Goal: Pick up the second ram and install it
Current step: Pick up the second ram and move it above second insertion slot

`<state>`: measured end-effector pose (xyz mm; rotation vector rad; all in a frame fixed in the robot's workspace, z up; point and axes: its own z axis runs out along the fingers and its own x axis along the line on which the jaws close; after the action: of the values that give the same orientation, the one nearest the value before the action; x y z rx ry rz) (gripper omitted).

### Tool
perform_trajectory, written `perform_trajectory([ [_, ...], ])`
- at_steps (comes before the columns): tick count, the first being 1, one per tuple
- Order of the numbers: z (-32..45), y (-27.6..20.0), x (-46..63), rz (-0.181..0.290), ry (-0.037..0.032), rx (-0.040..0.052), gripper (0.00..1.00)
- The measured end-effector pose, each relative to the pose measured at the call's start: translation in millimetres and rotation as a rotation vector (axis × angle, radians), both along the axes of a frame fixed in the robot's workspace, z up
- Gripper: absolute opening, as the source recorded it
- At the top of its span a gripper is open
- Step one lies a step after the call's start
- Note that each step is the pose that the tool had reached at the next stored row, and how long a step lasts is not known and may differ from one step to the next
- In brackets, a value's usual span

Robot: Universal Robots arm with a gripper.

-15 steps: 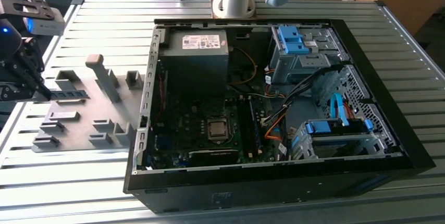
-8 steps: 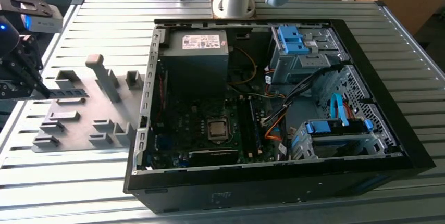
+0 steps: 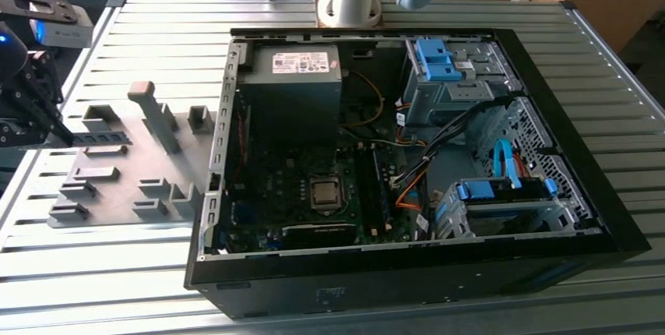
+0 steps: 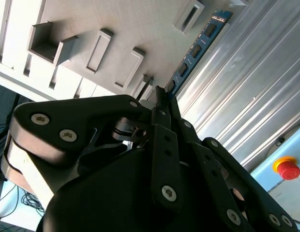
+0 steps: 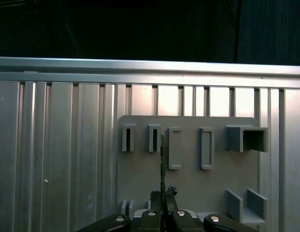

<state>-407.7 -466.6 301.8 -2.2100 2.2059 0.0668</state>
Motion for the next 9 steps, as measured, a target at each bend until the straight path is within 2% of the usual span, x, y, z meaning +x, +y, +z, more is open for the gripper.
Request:
perform_trajectory([
  [9, 2.7, 0.0, 0.0, 0.0, -0.0002, 0.0002, 0.14],
])
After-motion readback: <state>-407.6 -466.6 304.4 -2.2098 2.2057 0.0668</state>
